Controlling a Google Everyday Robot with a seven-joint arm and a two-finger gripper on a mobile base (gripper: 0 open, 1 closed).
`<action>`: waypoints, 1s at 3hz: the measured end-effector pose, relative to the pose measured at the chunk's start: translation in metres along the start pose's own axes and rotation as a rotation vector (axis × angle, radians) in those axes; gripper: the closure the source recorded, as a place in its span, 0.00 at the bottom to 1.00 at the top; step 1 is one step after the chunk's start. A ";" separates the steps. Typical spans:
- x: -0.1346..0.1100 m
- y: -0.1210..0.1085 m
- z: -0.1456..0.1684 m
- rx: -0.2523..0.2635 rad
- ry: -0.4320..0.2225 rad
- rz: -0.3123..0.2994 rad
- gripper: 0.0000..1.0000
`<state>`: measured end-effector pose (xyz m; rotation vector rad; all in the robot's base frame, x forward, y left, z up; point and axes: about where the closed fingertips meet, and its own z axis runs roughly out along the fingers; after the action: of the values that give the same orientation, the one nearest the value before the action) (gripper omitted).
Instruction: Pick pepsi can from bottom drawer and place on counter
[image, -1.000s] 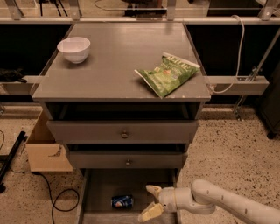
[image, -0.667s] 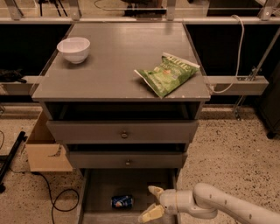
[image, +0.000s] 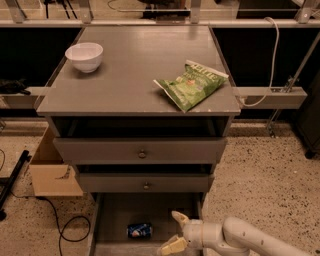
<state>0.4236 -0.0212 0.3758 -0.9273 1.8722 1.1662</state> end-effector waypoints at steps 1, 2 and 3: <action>-0.003 -0.012 0.000 0.084 -0.145 -0.067 0.00; -0.009 -0.017 -0.006 0.141 -0.247 -0.106 0.00; -0.010 -0.017 -0.007 0.146 -0.257 -0.109 0.00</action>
Offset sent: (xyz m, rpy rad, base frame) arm 0.0229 -0.0234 0.0097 0.1826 -0.3041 -0.2853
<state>0.4412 -0.0315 0.3796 -0.7508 1.6553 1.0167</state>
